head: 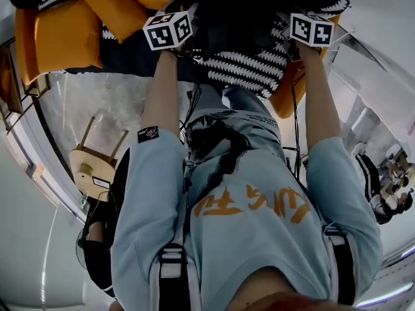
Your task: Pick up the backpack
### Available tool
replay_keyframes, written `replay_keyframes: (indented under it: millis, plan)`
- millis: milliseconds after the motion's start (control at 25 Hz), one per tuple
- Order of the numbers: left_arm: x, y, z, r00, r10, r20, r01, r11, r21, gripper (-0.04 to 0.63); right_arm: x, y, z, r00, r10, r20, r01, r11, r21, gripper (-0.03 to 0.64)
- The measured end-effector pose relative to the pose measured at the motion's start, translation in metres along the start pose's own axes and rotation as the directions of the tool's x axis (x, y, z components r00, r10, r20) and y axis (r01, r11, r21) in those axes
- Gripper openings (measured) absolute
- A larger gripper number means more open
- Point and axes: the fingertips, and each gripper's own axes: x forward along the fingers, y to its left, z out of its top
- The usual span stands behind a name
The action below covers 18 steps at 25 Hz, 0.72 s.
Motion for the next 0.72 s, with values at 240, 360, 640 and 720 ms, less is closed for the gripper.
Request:
replay_keyframes:
  millis: [240,360,640,720]
  plan:
    - [-0.005,-0.012,-0.004,0.997,-0.028,-0.072,0.027,1.0,-0.013,0.166,-0.014,0.011,-0.004,0.999,-0.036,-0.015,0.036,0.999,0.024,0.175]
    - [-0.012,-0.013,-0.01,0.996,-0.038,-0.078,0.036,0.999,-0.028,0.139,-0.019,0.016,-0.012,0.998,-0.065,-0.007,0.065,0.998,0.015,0.158]
    - [-0.042,-0.014,-0.023,1.0,0.002,0.02,0.001,0.983,-0.183,0.127,-0.036,0.033,-0.027,0.992,-0.123,0.032,0.122,0.992,0.04,0.141]
    - [-0.054,-0.015,-0.028,1.0,0.019,0.024,-0.014,0.982,-0.19,0.124,-0.042,0.042,-0.034,0.99,-0.134,0.05,0.13,0.989,0.071,0.133]
